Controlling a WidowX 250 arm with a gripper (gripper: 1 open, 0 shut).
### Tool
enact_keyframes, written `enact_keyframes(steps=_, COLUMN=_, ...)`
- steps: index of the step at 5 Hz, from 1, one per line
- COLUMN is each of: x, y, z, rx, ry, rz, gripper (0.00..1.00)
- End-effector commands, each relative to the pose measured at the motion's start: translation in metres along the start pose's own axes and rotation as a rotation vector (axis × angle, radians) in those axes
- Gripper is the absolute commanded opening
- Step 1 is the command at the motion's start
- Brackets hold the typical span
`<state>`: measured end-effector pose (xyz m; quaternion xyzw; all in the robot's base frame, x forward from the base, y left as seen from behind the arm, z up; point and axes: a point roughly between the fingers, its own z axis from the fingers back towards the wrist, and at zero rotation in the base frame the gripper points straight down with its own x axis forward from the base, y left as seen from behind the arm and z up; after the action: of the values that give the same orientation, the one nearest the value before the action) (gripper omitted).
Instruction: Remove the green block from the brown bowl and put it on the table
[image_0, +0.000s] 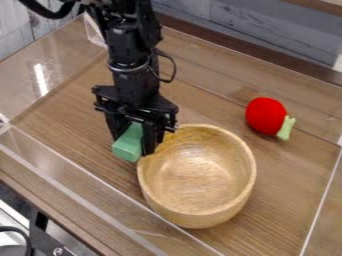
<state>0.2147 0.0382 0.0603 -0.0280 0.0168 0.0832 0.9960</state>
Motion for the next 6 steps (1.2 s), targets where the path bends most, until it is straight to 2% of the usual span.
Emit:
enact_keyframes(steps=1, x=0.010, y=0.012, z=0.021, rx=-0.004, ry=-0.031, rz=0.040, gripper=1.00)
enact_keyframes(steps=2, x=0.022, y=0.019, z=0.043, rx=-0.029, ry=-0.059, rz=0.073, gripper=1.00)
enact_keyframes(steps=3, x=0.039, y=0.023, z=0.063, rx=-0.058, ry=-0.078, rz=0.052, gripper=1.00)
enact_keyframes(steps=4, x=0.052, y=0.035, z=0.065, rx=-0.060, ry=-0.093, rz=0.028, gripper=1.00)
enact_keyframes(steps=6, x=0.045, y=0.056, z=0.083, rx=-0.076, ry=-0.143, rz=0.102, gripper=1.00)
